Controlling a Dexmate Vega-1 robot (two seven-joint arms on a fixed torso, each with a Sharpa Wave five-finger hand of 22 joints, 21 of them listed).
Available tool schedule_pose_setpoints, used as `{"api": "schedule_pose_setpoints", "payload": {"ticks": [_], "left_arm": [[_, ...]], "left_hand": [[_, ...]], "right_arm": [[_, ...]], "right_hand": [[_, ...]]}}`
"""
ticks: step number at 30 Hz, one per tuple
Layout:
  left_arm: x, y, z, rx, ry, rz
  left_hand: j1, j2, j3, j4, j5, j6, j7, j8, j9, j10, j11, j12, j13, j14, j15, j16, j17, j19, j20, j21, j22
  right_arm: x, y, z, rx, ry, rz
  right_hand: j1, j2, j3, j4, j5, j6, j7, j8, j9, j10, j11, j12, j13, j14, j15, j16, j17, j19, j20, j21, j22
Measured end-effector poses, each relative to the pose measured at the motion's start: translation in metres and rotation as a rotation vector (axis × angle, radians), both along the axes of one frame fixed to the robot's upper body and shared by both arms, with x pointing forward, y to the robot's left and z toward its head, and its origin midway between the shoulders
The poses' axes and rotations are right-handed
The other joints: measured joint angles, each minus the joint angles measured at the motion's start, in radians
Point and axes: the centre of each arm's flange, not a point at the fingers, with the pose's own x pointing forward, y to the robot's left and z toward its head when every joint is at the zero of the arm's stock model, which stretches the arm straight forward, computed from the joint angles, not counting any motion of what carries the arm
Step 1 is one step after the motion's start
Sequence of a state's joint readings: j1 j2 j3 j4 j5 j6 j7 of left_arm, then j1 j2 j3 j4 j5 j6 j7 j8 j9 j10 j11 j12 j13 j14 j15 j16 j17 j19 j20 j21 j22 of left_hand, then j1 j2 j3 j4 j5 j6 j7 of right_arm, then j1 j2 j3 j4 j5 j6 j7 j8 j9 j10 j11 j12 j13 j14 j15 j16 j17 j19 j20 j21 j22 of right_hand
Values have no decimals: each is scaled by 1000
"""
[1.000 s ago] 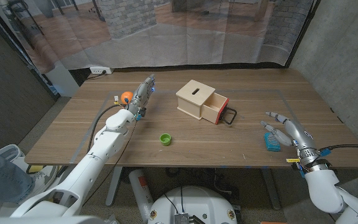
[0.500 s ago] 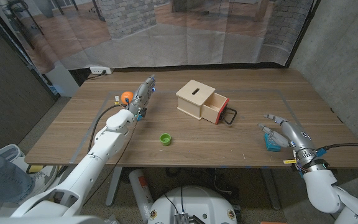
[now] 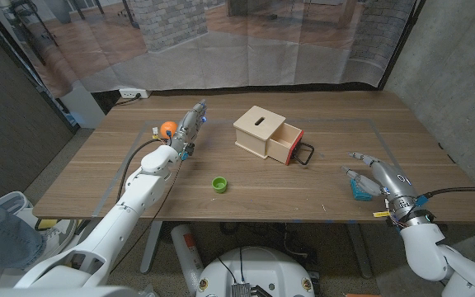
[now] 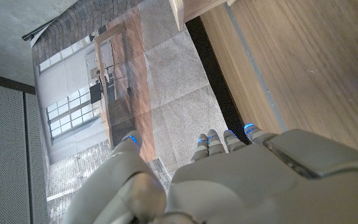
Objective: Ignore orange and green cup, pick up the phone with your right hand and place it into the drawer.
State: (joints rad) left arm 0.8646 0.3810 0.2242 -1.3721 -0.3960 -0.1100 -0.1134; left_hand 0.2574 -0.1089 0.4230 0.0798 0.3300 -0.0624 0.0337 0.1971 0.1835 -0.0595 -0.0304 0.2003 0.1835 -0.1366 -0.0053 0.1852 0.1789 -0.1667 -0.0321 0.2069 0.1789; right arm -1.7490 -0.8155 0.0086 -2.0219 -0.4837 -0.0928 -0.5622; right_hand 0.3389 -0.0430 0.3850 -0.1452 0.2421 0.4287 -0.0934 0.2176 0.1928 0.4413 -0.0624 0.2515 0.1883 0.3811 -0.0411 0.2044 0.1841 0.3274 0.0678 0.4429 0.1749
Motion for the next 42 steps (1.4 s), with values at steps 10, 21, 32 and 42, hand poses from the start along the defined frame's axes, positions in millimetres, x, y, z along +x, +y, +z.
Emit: {"api": "schedule_pose_setpoints", "payload": {"ticks": [10,21,32,42], "left_arm": [[2,1,1,2,4,0],[4,2,3,3,3,-1],[7,1,2,1,9,-2],[8,3,0,0,15,0]], "left_hand": [[0,0,-3,-3,0,2,-2,0,0,0,0,0,0,0,0,0,0,0,0,-4,0],[-4,4,-2,-3,0,5,-5,0,0,0,0,0,0,0,0,0,0,0,0,-4,0],[-4,4,-2,-3,0,5,-5,0,0,0,0,0,0,0,0,0,0,0,0,-4,0],[-4,4,-7,2,0,5,-5,0,0,0,0,0,0,0,0,0,0,-6,5,-4,0]], "right_arm": [[3,0,-5,-25,23,-39],[2,0,-8,-59,27,-101],[2,1,-10,-91,32,-152],[5,1,-12,-108,44,-187]], "right_hand": [[16,-16,4,-4,6,6,-16,0,2,0,-11,0,0,0,0,-5,0,25,36,0,0],[53,-35,7,-15,21,7,-46,0,5,-1,-45,-4,5,12,-2,-5,0,111,57,6,0],[70,-51,7,-15,28,14,-64,0,5,0,-68,-4,5,36,-4,-5,5,172,64,17,5],[76,-65,7,-15,37,20,-69,0,5,9,-55,-4,10,58,-3,0,5,205,68,20,5]]}}
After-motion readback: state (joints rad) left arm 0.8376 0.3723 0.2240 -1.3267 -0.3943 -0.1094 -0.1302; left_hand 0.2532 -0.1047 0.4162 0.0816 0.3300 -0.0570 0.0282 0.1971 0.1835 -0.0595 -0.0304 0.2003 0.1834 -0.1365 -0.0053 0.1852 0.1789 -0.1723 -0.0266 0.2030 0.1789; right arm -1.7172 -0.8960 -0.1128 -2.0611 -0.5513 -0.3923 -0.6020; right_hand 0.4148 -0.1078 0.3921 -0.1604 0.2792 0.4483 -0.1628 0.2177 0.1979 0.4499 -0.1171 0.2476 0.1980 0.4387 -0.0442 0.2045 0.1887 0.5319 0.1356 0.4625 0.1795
